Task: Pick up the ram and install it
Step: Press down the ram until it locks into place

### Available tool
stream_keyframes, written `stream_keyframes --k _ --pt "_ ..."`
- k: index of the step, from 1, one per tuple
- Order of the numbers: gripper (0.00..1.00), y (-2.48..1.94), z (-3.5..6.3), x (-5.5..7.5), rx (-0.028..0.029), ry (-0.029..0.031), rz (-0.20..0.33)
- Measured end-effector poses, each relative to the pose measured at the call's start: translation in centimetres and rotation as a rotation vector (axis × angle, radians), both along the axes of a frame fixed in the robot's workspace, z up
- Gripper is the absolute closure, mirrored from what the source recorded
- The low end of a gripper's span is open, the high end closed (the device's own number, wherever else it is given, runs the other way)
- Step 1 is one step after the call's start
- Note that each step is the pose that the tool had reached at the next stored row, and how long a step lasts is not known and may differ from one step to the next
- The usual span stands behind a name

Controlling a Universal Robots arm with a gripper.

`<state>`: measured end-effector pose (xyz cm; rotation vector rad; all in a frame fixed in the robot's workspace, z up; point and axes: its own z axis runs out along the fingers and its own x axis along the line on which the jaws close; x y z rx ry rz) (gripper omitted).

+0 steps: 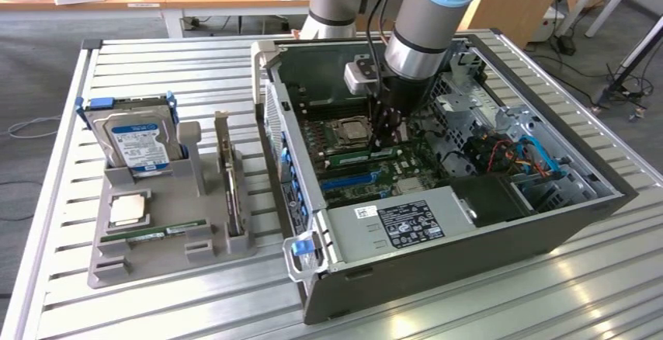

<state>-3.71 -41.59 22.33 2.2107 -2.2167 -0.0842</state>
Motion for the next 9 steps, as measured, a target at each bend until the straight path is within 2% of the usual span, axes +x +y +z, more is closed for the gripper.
stream_keyframes --k 9 --pt "0.89 0.0 -0.09 0.0 -0.0002 0.0001 0.0"
